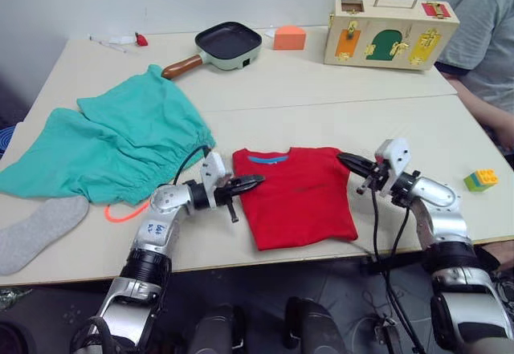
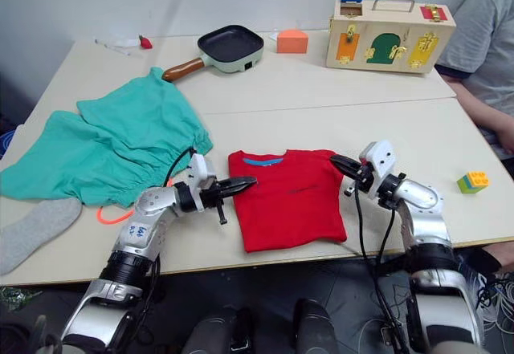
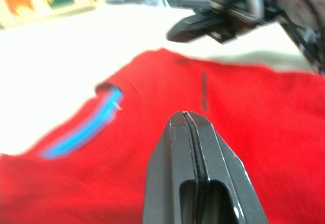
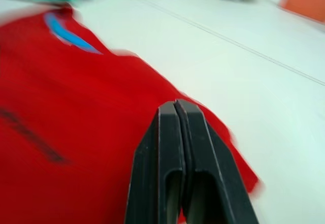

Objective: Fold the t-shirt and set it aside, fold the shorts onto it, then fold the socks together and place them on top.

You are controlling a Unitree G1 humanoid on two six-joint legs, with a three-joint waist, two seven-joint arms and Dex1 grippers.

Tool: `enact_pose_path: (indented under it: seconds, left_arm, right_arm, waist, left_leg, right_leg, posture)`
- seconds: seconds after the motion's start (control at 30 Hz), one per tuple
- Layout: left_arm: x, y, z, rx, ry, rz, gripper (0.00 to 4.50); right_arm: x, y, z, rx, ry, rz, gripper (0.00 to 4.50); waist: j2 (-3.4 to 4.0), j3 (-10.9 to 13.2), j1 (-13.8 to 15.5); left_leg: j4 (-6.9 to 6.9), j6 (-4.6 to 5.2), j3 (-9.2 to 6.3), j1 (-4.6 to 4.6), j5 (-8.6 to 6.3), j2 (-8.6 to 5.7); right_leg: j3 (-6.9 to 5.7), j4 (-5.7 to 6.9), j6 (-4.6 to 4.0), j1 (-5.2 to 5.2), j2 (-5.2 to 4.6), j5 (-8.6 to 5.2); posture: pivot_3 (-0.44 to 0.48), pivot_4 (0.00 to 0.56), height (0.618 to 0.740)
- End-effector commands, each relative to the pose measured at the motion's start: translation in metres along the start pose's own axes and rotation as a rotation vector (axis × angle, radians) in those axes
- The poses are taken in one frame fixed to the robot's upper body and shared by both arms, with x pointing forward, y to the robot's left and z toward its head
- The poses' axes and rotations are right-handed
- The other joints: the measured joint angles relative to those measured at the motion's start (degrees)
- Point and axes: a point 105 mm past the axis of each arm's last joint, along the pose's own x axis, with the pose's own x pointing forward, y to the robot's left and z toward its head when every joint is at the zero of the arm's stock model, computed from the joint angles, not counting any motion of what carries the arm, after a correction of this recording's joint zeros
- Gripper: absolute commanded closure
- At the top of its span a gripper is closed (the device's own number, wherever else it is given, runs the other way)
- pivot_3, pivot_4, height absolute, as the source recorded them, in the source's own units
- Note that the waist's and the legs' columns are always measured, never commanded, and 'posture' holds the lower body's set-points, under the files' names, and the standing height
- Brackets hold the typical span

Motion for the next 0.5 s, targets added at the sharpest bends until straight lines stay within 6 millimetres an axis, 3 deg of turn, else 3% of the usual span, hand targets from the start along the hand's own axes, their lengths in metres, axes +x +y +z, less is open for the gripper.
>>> enact_pose_path:
  seconds: [0.03,0.1,0.33,0.43,0.47,0.5]
  left_arm:
    - [0.009,-0.005,0.010,0.028,-0.032,-0.018,4.50]
    - [0.014,-0.011,0.005,0.038,-0.013,-0.038,4.50]
    - [0.023,-0.020,0.000,0.042,0.006,-0.077,4.50]
    - [0.022,-0.021,-0.003,0.048,0.027,-0.090,4.50]
    - [0.022,-0.021,-0.003,0.047,0.032,-0.091,4.50]
    - [0.022,-0.021,-0.004,0.048,0.037,-0.092,4.50]
  right_arm:
    - [-0.005,0.029,0.014,-0.019,0.000,0.120,4.32]
    - [-0.007,0.041,0.006,0.009,0.030,0.122,3.91]
    - [-0.002,0.042,-0.004,0.001,0.048,0.035,1.47]
    - [0.002,0.043,-0.004,0.005,0.036,0.027,0.36]
    - [0.003,0.044,-0.004,0.004,0.035,0.027,0.02]
    - [0.003,0.044,-0.005,0.003,0.033,0.027,0.02]
  waist:
    - [0.00,0.0,0.2]
    - [-0.01,0.0,0.4]
    - [0.00,0.0,1.0]
    - [-0.01,0.0,0.2]
    - [0.02,0.0,0.0]
    - [0.03,0.0,-0.2]
  left_leg:
    - [0.00,0.00,0.00,0.00,-0.01,0.00]
    - [0.00,0.04,0.00,0.00,-0.04,-0.04]
    - [0.00,-0.09,0.03,0.00,-0.13,0.03]
    - [-0.61,-0.01,-1.41,-0.04,0.29,-0.72]
    - [-1.13,0.08,-2.16,0.01,0.79,-1.27]
    - [-1.37,0.16,-2.90,-0.06,1.13,-1.77]
  right_leg:
    - [0.00,-0.01,0.00,0.01,0.00,0.00]
    - [0.00,-0.03,0.01,0.00,-0.01,0.01]
    - [0.07,-0.26,0.00,-0.10,-0.09,0.01]
    - [-1.40,-0.35,0.06,0.85,-0.35,-0.01]
    - [-2.06,-0.38,0.24,1.14,-0.85,-0.12]
    - [-2.62,-0.46,0.41,1.40,-1.21,-0.22]
  posture:
    - [0.000,0.150,0.740]
    - [0.000,0.150,0.740]
    - [0.000,0.150,0.740]
    - [0.000,0.150,0.740]
    - [0.000,0.150,0.740]
    - [0.000,0.150,0.740]
